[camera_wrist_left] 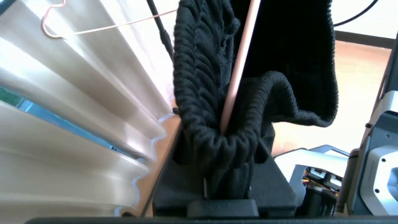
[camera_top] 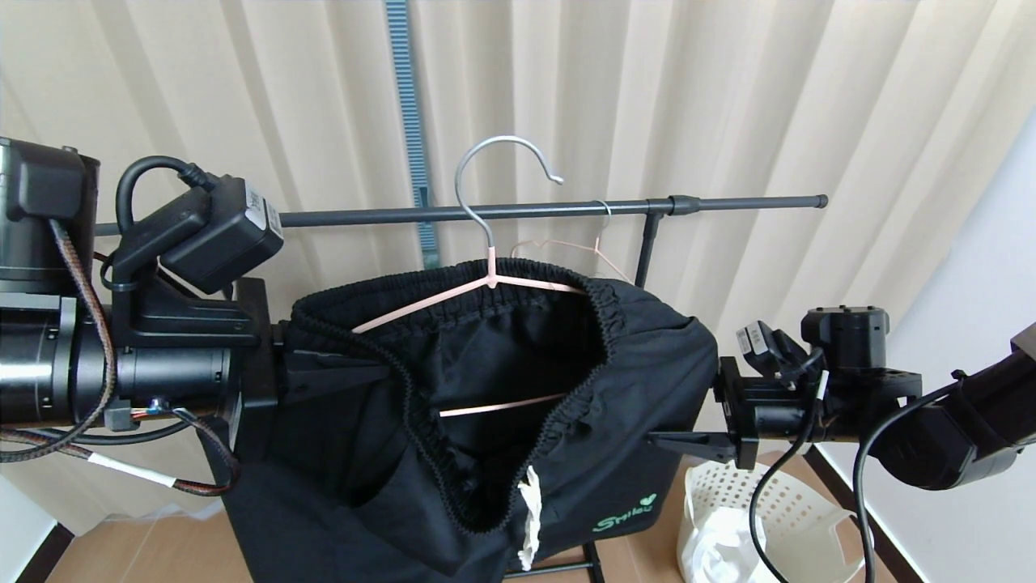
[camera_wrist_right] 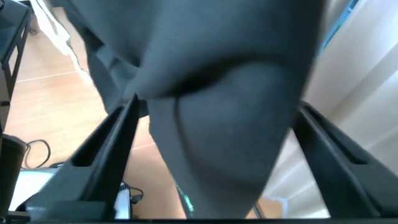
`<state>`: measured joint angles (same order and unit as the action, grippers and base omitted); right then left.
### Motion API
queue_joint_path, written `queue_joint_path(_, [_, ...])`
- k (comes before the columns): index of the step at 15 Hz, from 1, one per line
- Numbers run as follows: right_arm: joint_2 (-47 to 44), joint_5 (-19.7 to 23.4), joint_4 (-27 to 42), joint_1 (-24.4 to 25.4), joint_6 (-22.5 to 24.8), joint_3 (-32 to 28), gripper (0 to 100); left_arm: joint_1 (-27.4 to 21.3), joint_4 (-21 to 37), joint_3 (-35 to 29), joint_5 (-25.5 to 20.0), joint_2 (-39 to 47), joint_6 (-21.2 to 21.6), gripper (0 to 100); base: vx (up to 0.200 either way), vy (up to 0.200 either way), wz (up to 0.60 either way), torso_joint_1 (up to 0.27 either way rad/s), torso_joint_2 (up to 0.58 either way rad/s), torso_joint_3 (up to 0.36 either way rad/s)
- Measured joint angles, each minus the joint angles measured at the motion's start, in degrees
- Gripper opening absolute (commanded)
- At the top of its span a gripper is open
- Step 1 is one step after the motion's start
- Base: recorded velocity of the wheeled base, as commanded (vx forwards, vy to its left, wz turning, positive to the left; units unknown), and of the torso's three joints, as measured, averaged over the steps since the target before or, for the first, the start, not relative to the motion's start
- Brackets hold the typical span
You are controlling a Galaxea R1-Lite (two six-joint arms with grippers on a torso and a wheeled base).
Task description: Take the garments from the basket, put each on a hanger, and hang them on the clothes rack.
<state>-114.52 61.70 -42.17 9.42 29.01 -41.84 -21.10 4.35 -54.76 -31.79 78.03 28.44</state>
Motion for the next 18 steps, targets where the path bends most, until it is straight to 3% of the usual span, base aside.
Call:
queue_joint_path(9, [-3.54,-0.26,0.16,-4.28,-0.17,-3.86,0,1.27,-0.04,0.93,-0.01,-2.54,-2.52,0,0.000,0.000,0.00,0.000,0.00,0.000])
queue_joint_path(18, [-4.75,-0.34,0.38,-4.63,-0.12,-4.08,0,2.23,-0.04,0.96,-0.15,-2.99,-4.24,0,0.000,0.000,0.00,0.000,0.00,0.000])
